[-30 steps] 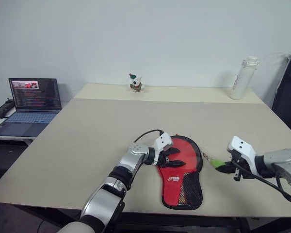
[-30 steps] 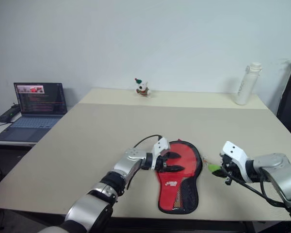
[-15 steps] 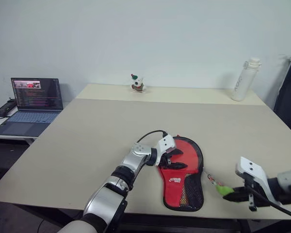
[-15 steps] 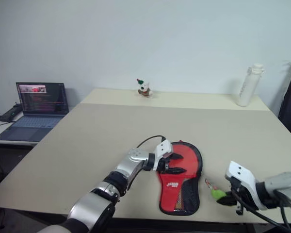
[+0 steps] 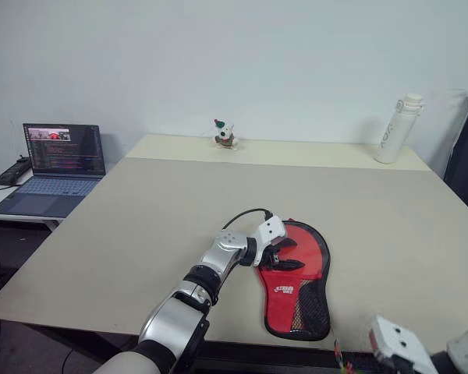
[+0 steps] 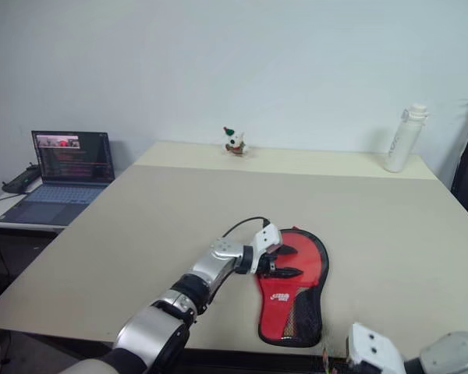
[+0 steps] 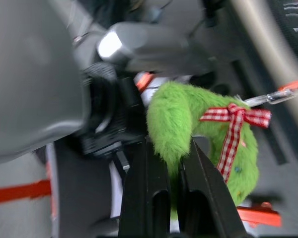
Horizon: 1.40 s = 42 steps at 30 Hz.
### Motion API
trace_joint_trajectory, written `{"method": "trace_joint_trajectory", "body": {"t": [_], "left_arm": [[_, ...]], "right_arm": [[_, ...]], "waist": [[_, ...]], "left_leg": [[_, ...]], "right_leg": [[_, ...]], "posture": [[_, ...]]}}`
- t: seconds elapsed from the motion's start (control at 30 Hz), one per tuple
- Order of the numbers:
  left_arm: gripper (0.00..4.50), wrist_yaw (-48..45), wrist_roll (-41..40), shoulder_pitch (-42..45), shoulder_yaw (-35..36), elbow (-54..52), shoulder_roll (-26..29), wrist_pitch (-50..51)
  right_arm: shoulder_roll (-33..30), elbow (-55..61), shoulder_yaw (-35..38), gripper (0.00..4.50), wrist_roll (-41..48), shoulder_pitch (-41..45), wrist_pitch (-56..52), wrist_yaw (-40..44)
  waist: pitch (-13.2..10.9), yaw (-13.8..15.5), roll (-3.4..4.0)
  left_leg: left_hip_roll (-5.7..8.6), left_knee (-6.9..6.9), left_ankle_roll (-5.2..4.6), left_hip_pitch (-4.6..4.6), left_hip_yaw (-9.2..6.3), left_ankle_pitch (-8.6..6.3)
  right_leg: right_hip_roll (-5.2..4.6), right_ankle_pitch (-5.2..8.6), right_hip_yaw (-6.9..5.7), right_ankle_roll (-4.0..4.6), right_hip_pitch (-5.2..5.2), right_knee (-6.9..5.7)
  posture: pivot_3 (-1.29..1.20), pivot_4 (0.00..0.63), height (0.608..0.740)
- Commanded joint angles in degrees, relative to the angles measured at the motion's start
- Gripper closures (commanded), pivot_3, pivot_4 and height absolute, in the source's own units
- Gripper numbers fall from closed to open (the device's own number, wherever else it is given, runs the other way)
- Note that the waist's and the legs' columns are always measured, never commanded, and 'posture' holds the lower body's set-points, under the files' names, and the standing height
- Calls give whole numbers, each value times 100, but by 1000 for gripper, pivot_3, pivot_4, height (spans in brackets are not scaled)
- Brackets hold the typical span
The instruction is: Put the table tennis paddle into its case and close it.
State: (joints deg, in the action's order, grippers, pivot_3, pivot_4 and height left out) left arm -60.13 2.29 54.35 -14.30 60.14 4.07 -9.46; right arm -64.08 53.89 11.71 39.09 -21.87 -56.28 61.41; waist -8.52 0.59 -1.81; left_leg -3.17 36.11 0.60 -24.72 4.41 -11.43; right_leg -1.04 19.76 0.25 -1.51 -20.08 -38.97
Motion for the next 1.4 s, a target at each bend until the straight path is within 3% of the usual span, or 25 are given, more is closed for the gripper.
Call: {"method": "trace_joint_trajectory", "body": {"t": [0.03,0.23,0.37,0.5,0.67,0.87,1.1,1.2,1.3,1.4], "left_arm": [[1239,96,203,-77,-97,176,-65,40],[1239,146,166,-82,-52,127,-102,25],[1239,97,104,-114,-10,-4,-75,11],[1239,-3,-21,-166,85,-287,-3,39],[1239,-346,-341,-589,328,-1533,511,286],[1239,-502,-1058,-1867,938,-4177,1819,1546],[1239,287,-1629,-3564,1674,-6879,2687,3055],[1239,551,-1807,-4085,1961,-7384,2812,3235],[1239,691,-1820,-4060,1924,-7404,2870,3265],[1239,712,-1863,-4170,2007,-7251,2966,3143]], "right_arm": [[-42,424,-128,4465,237,-37,183,39],[-60,95,-183,4465,167,406,226,-172],[-55,-278,-37,3534,462,962,86,-135],[28,-693,43,2177,812,1544,43,-158],[289,-1746,-101,2177,377,2504,697,-285],[795,-3925,-1021,2177,-946,4135,2198,-43],[1440,-6644,-1721,2177,-2051,5523,3912,703],[1578,-7142,-1852,2177,-2258,5813,4064,923],[1595,-7826,-1936,2177,-2568,6227,4386,1094],[1673,-7755,-1916,2177,-2627,6271,4265,1069]], "waist": [[0,-3,1],[0,-16,0],[0,-28,0],[-2,-45,-1],[-10,-111,2],[-42,-233,28],[-73,-179,57],[-74,-144,59],[-75,-115,62],[-76,-115,63]], "left_leg": [[1,0,0,1,-3,0],[8,1,0,0,-20,0],[14,2,0,0,-34,0],[19,1,0,-1,-45,1],[22,-1,1,-5,-49,1],[11,-2,22,-2,-46,15],[-9,-1,31,-4,-24,20],[-9,0,22,-4,-22,15],[-16,1,14,-2,-21,10],[-20,0,13,1,-16,10]], "right_leg": [[0,0,-1,0,2,0],[-3,0,-15,1,9,2],[-7,-2,-27,3,15,0],[-11,-13,-35,23,16,1],[-13,-14,-33,24,11,0],[-12,-14,-28,26,4,-7],[-21,-13,-16,27,0,-3],[-23,-14,-16,28,2,-5],[-21,-15,-17,29,1,-9],[-17,-18,-12,35,-1,-12]], "posture": [[0,150,740],[0,150,740],[0,150,740],[0,150,740],[0,150,740],[0,150,740],[0,150,740],[0,150,740],[0,150,740],[0,150,740]]}}
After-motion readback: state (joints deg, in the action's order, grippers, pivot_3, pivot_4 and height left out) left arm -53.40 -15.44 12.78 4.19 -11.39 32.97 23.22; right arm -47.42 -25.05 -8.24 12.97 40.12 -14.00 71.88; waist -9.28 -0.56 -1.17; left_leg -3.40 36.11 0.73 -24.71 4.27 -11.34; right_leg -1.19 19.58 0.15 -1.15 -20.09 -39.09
